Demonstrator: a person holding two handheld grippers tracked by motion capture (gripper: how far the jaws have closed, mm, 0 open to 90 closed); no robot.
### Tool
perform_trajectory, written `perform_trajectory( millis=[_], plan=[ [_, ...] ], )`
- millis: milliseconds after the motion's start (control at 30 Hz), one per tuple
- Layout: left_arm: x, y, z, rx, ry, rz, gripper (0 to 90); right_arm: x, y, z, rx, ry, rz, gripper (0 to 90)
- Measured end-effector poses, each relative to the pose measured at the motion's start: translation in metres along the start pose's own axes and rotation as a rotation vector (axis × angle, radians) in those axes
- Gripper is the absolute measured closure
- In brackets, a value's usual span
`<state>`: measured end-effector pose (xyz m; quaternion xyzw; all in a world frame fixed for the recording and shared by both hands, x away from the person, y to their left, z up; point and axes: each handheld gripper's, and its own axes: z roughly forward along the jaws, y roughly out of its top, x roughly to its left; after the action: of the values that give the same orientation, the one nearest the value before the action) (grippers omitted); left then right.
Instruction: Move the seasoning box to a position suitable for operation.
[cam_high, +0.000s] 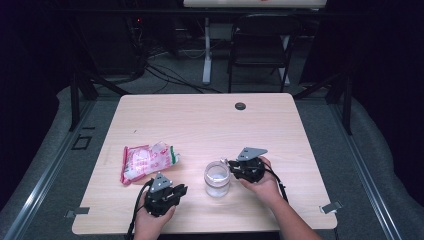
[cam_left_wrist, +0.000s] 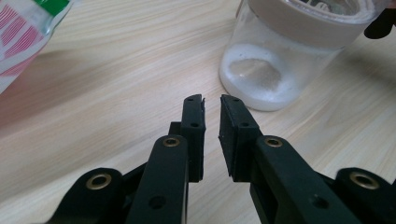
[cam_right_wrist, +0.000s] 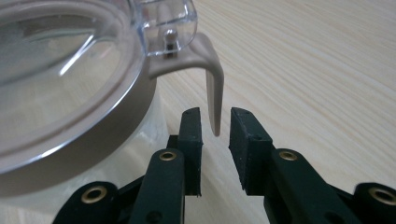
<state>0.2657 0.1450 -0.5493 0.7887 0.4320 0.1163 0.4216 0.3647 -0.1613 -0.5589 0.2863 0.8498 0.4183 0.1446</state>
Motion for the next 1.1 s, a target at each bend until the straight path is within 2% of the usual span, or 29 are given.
perform_trajectory(
  millis=[67,100,233,333,367,400,500,600,733,767,833,933,1000,1033,1100],
  plan=[
    [0.001,-0.002,-0.001,0.002,0.004,0.0,79.6,-0.002,0.001,0.003,-0.005,0.006,0.0,73.2],
    [0.001,-0.005,-0.003,0.004,0.01,-0.014,79.3,-0.003,0.001,0.005,-0.003,0.01,0.002,72.8],
    [0.001,-0.01,-0.008,-0.001,0.022,-0.024,79.1,-0.01,0.004,0.013,-0.006,0.06,0.014,72.7],
    [0.001,-0.012,-0.012,0.001,0.034,-0.018,78.0,-0.011,0.007,0.017,0.001,0.083,0.008,77.6],
    [0.001,-0.012,-0.012,0.001,0.034,-0.018,77.4,-0.011,0.007,0.017,0.001,0.083,0.008,77.6],
    [0.003,-0.014,-0.013,0.001,0.044,-0.021,77.0,-0.01,0.008,0.02,0.019,0.083,0.009,83.8],
    [0.004,-0.015,-0.013,-0.005,0.047,-0.037,76.2,-0.009,0.009,0.021,0.031,0.071,0.006,84.3],
    [0.005,-0.015,-0.013,-0.003,0.048,-0.036,75.4,-0.006,0.01,0.018,0.044,0.025,-0.008,85.7],
    [0.005,-0.012,-0.012,-0.005,0.047,-0.013,75.2,-0.003,0.008,0.014,0.061,-0.034,-0.006,86.6],
    [0.005,-0.011,-0.011,-0.005,0.043,-0.012,75.2,-0.003,0.006,0.011,0.059,-0.08,0.028,86.6],
    [0.004,-0.009,-0.008,-0.006,0.035,-0.008,75.5,-0.001,0.003,0.008,0.054,-0.115,0.058,86.6],
    [0.002,-0.002,-0.002,-0.002,0.014,0.017,75.9,0.004,-0.001,0.001,0.068,-0.169,0.074,86.7],
    [0.001,0.0,0.0,-0.002,0.009,0.026,75.9,0.005,-0.002,-0.002,0.076,-0.18,0.078,86.5],
    [0.001,0.002,0.003,0.005,0.002,0.038,75.6,0.008,-0.006,-0.007,0.073,-0.189,0.1,85.5],
    [0.0,0.006,0.01,0.021,-0.013,0.056,75.3,0.009,-0.007,-0.009,0.077,-0.19,0.1,85.2]
  ],
)
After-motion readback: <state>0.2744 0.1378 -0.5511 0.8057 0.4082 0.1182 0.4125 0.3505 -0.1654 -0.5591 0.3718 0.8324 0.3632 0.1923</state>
